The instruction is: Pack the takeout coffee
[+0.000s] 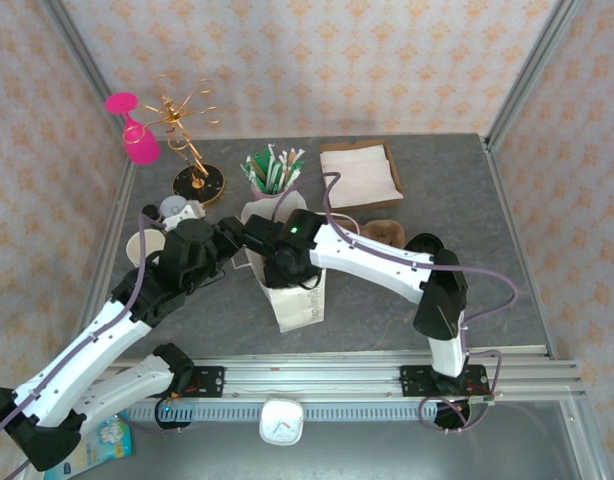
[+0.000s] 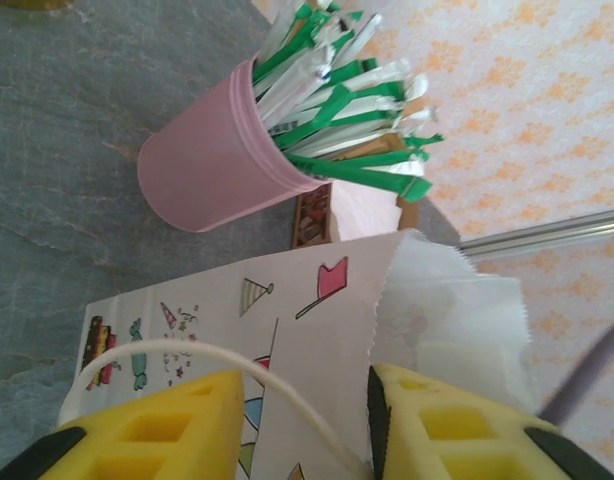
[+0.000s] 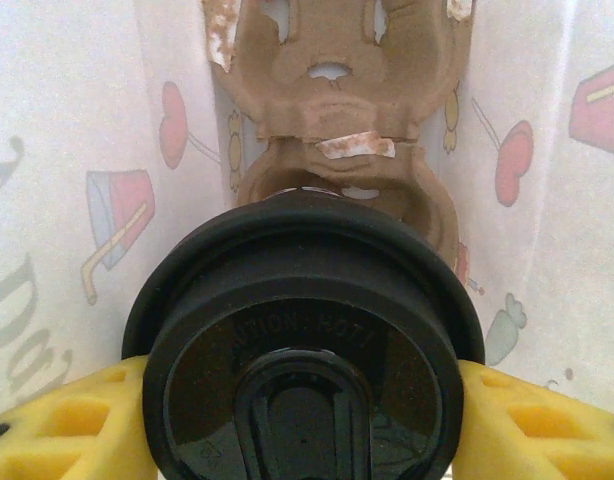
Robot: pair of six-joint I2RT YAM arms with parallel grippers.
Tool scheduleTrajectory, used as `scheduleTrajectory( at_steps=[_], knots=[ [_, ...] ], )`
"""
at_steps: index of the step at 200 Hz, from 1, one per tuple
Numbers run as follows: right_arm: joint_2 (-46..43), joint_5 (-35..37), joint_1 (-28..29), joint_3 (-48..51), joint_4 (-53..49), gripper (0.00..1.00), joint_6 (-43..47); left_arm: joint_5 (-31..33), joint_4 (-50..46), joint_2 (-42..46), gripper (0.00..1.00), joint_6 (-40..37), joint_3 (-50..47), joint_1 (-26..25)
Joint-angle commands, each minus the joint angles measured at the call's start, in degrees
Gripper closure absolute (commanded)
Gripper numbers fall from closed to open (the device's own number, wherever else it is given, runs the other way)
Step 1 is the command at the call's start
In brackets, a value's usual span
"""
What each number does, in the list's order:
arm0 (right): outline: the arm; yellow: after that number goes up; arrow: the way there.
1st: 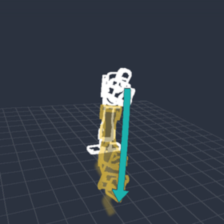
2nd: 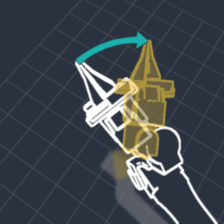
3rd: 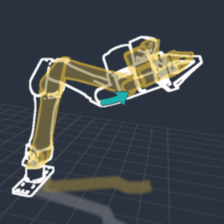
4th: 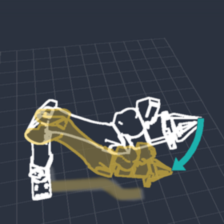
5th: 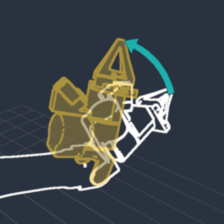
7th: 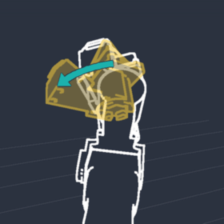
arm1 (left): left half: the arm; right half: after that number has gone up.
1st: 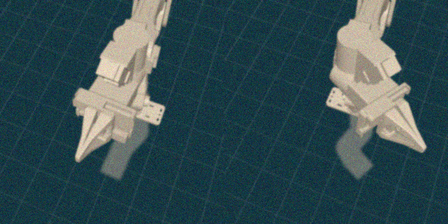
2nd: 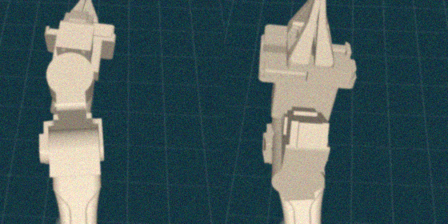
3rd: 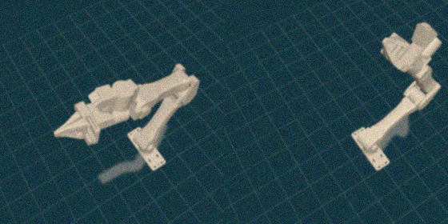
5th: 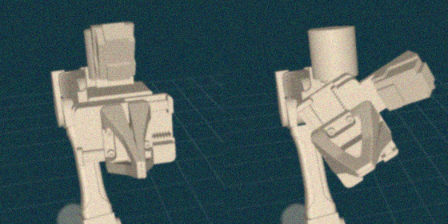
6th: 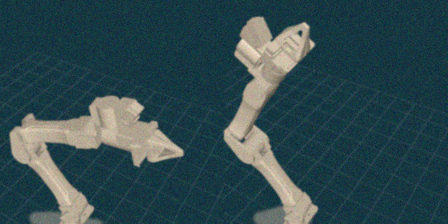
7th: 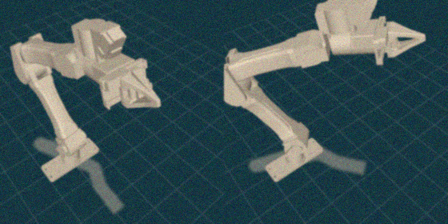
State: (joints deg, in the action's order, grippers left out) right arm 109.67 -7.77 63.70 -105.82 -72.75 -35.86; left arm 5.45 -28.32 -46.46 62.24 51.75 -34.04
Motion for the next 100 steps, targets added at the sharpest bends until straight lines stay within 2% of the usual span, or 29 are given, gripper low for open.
scheduleTrajectory(
  at_steps=[1,46,100],
  knots=[
    [2.3,3.6,-0.4,1.9,-2.2,0.5,1.0,3.2,-1.3,1.8,0.59,-1.8,3.4,-0.2],
    [2.6,3.9,-0.5,3.3,-2.2,0.49,1.6,6.4,-5.9,2.9,0.57,-3.3,5.4,1.2],
    [2.8,4.1,-0.5,4.0,-2.2,0.48,1.8,6.9,-8.6,4.1,0.56,-4.3,6.4,3.6]
  ],
)
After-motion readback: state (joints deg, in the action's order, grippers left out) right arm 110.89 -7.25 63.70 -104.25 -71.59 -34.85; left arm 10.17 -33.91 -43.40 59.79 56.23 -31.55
